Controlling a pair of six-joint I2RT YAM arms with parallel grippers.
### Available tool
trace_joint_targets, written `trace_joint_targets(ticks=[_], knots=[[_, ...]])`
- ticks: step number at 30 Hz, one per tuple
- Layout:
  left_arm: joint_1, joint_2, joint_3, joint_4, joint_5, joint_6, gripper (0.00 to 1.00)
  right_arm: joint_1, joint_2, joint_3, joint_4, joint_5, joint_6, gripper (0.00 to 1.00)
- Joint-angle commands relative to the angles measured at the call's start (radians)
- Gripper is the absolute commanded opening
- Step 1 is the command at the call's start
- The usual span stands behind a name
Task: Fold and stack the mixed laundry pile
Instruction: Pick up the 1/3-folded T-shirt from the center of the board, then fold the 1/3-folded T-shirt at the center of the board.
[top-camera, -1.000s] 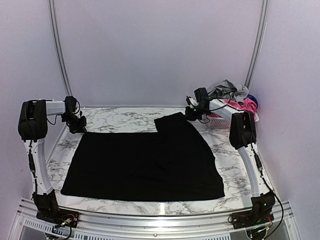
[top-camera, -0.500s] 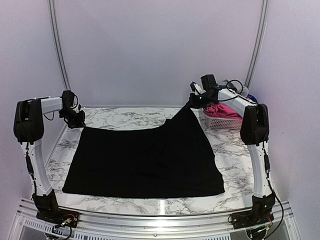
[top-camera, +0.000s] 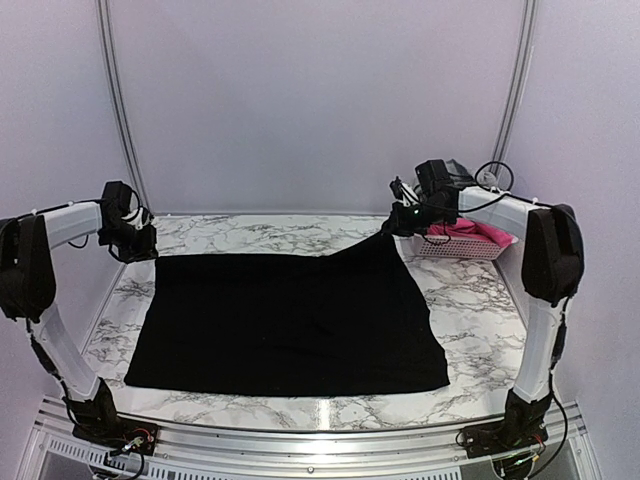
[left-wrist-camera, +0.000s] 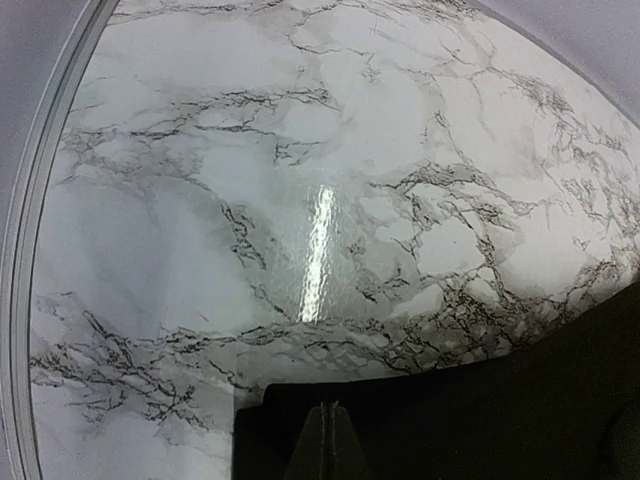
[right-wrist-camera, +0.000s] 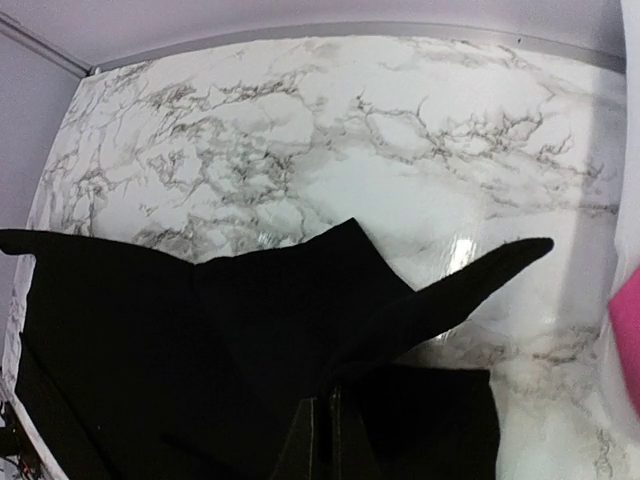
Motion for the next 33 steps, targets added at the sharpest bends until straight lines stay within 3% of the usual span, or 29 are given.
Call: trace_joint_targets(ticks=[1, 6, 11, 15, 22, 26, 33], knots=[[-0.002, -0.111, -0.109, 0.005, -0.029, 0.002, 0.00, 0.040, -0.170, -0.161, 0.043, -0.015, 0.011, 0.00], [-0.002, -0.130, -0.230, 0.004, -0.058, -0.035, 0.00, 0.089, -0.265, -0.424, 0.108, -0.018, 0.071, 0.00], [-0.002, -0.068, -0.269, 0.001, -0.091, -0.052, 0.00, 0.105, -0.210, -0.566, 0.180, -0.009, 0.103, 0.00], [-0.002, 0.006, -0.234, 0.000, -0.109, -0.064, 0.00, 0.090, -0.116, -0.535, 0.166, 0.014, 0.079, 0.00], [0.000, 0.049, -0.120, -0.011, -0.110, -0.046, 0.00, 0.029, -0.022, -0.303, 0.064, 0.021, 0.018, 0.00], [0.001, 0.000, -0.078, -0.023, -0.074, -0.023, 0.00, 0.022, -0.064, -0.211, -0.026, 0.006, -0.043, 0.00], [0.002, -0.143, -0.099, -0.041, -0.091, 0.006, 0.00, 0.022, -0.202, -0.234, -0.090, -0.016, -0.039, 0.00]])
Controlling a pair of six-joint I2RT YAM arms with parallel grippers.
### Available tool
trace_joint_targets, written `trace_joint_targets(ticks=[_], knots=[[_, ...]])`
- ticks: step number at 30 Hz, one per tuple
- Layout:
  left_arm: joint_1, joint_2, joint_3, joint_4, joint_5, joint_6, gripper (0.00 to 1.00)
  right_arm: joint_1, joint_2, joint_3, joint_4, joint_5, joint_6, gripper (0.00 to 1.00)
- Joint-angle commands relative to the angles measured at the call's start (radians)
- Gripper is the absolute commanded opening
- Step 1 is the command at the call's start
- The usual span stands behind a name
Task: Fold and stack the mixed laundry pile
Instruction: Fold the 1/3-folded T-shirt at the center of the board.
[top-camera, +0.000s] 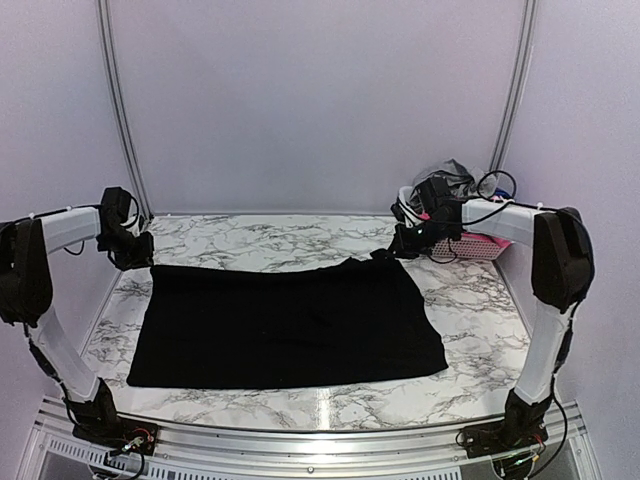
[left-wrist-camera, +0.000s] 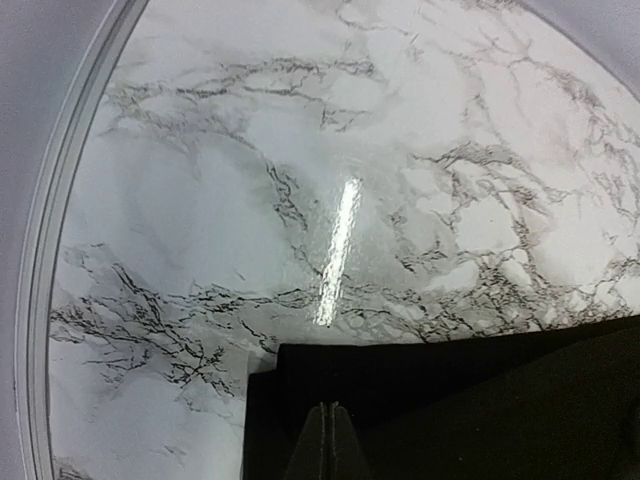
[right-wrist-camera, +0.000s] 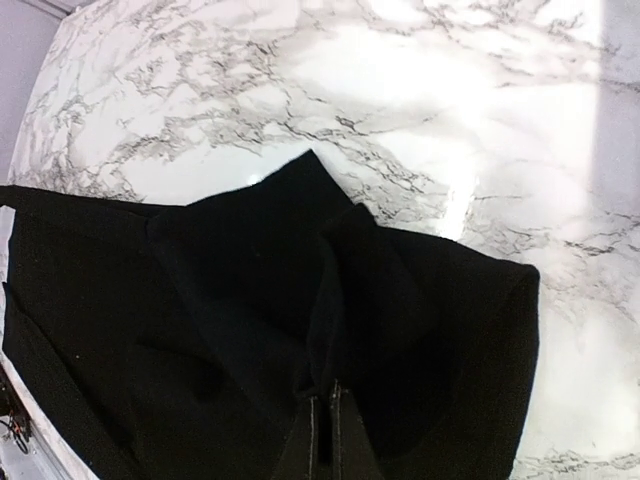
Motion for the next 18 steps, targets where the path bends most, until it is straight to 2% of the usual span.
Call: trace_joint_targets(ticks=[1, 12, 18], knots=[[0.002, -0.105, -0.007, -0.047, -0.017, 0.044, 0.00, 0.002, -0.120, -0.010, -0.077, -0.014, -0.016, 0.00], [0.003, -0.216, -0.135, -0.079, -0.081, 0.125, 0.00, 0.056, -0.367, -0.318, -0.053, -0.014, 0.076, 0.00], [0.002, -0.160, -0.218, -0.067, -0.099, 0.124, 0.00, 0.079, -0.366, -0.493, 0.046, -0.008, 0.104, 0.00]])
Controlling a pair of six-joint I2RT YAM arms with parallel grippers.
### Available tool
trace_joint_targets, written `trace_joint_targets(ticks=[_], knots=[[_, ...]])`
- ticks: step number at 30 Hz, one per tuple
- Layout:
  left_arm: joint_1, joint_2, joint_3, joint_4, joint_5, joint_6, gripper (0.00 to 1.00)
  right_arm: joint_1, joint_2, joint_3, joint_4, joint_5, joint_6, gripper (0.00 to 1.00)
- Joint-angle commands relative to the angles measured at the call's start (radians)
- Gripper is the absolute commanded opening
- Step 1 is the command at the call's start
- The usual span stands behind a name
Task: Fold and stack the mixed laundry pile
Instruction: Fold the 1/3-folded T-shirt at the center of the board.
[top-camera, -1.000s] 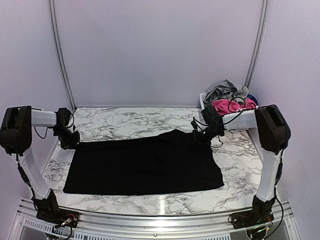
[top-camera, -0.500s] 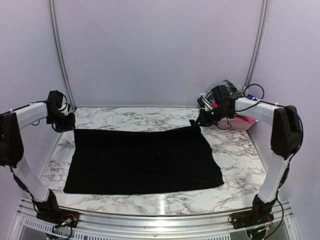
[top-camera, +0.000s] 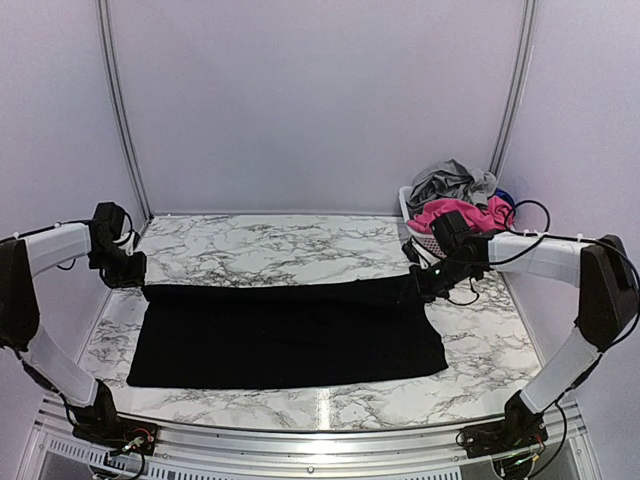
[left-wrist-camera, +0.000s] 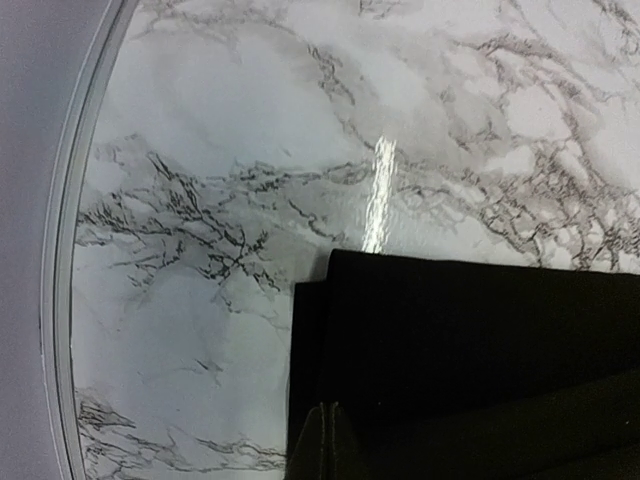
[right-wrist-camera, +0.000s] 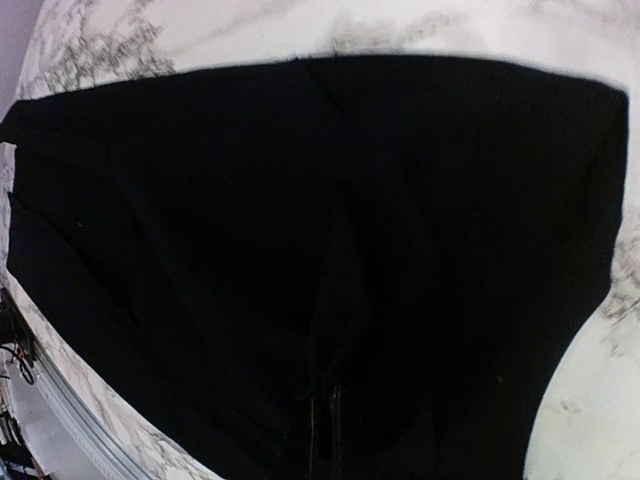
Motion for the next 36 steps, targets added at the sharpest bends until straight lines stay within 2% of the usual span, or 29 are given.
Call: trace_joint_targets(ticks=[1, 5, 15, 29, 36], knots=[[0.002, 0.047, -0.053, -0.017, -0.027, 0.022, 0.00, 0.009, 0.014, -0.081, 0.074, 0.012, 0.035, 0.00], [0.003, 0.061, -0.069, -0.004, -0.021, 0.018, 0.00, 0.009, 0.040, -0.081, 0.080, 0.030, 0.027, 0.00], [0.002, 0.026, -0.067, -0.020, -0.021, 0.043, 0.00, -0.053, 0.063, 0.072, -0.027, 0.051, -0.052, 0.00], [-0.050, -0.027, -0.112, -0.094, -0.012, 0.020, 0.00, -0.043, 0.040, -0.032, -0.036, 0.038, -0.086, 0.00], [-0.068, -0.063, -0.105, -0.146, -0.129, 0.032, 0.00, -0.059, 0.032, -0.006, -0.072, 0.058, -0.125, 0.00]])
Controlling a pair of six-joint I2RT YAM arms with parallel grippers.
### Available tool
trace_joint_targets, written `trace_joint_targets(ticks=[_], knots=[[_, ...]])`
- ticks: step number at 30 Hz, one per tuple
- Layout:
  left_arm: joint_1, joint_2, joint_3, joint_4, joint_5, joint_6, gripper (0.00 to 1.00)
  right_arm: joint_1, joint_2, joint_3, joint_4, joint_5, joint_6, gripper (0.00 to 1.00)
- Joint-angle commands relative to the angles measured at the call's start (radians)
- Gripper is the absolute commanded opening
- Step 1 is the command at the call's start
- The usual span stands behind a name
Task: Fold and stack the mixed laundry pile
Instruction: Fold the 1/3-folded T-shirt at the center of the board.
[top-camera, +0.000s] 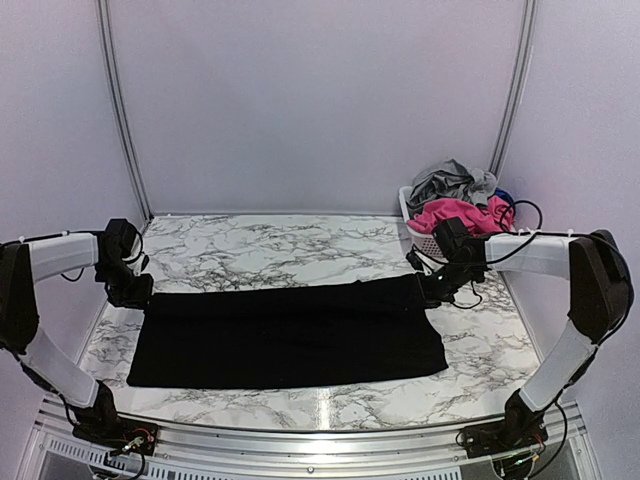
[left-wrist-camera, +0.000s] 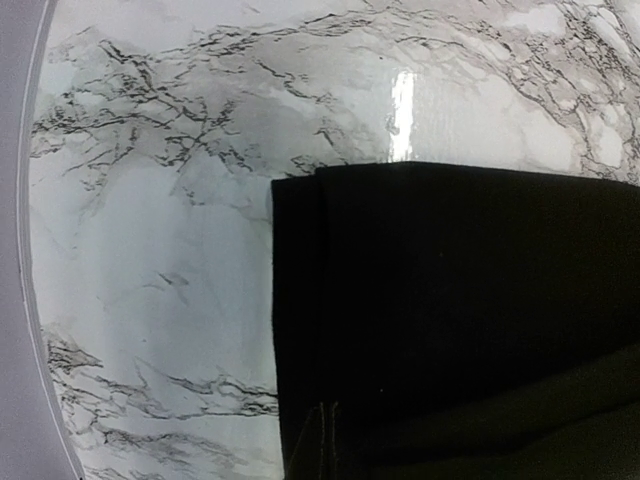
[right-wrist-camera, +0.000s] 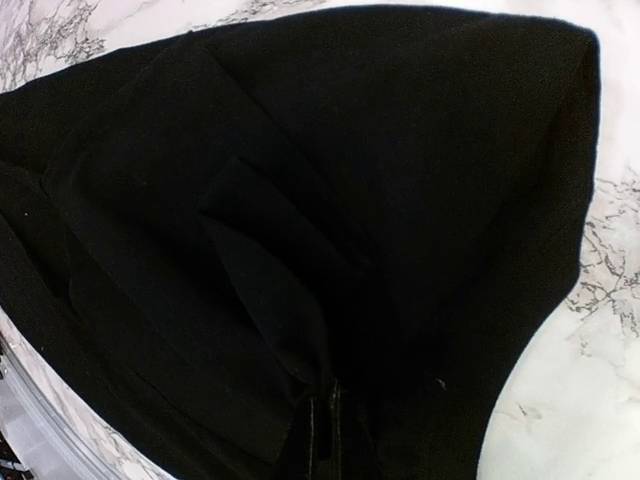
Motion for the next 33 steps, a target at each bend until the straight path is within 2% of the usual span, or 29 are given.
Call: trace_joint_targets(ticks=[1, 2, 4, 5, 7, 10, 12, 15, 17, 23, 28, 33], knots=[[0.002, -0.067, 0.008, -0.077, -0.095, 0.000, 0.00, -0.012, -0.030, 0.032, -0.057, 0.017, -0.061, 0.00], [0.001, -0.080, 0.018, -0.085, -0.096, -0.004, 0.07, -0.011, -0.026, 0.039, -0.086, -0.012, -0.080, 0.03], [0.002, -0.112, 0.036, -0.088, -0.068, -0.019, 0.37, -0.010, -0.022, 0.056, -0.142, -0.067, -0.119, 0.23], [0.002, -0.133, 0.047, -0.087, -0.052, -0.023, 0.43, -0.009, -0.025, 0.068, -0.171, -0.070, -0.141, 0.33], [0.001, -0.184, 0.066, -0.073, -0.023, -0.021, 0.49, -0.010, -0.048, 0.094, -0.209, -0.047, -0.162, 0.46], [0.002, -0.234, 0.085, -0.027, 0.028, -0.002, 0.57, -0.023, -0.066, 0.152, -0.220, -0.005, -0.161, 0.53], [0.002, -0.221, 0.095, -0.009, 0.072, -0.001, 0.57, -0.023, -0.042, 0.203, -0.203, -0.005, -0.146, 0.54], [-0.030, -0.154, 0.108, 0.006, 0.104, -0.012, 0.48, -0.004, 0.023, 0.259, -0.159, -0.050, -0.124, 0.54], [-0.067, -0.114, 0.107, 0.028, 0.104, -0.028, 0.44, 0.026, 0.076, 0.294, -0.130, -0.067, -0.114, 0.51], [-0.203, -0.014, 0.081, 0.091, 0.095, -0.067, 0.43, 0.132, 0.220, 0.349, -0.063, -0.104, -0.092, 0.39], [-0.249, 0.063, 0.061, 0.096, 0.067, -0.082, 0.41, 0.175, 0.259, 0.261, -0.042, -0.099, -0.095, 0.32], [-0.250, 0.061, 0.052, 0.099, 0.034, -0.074, 0.41, 0.182, 0.169, 0.095, -0.050, -0.110, -0.077, 0.32]])
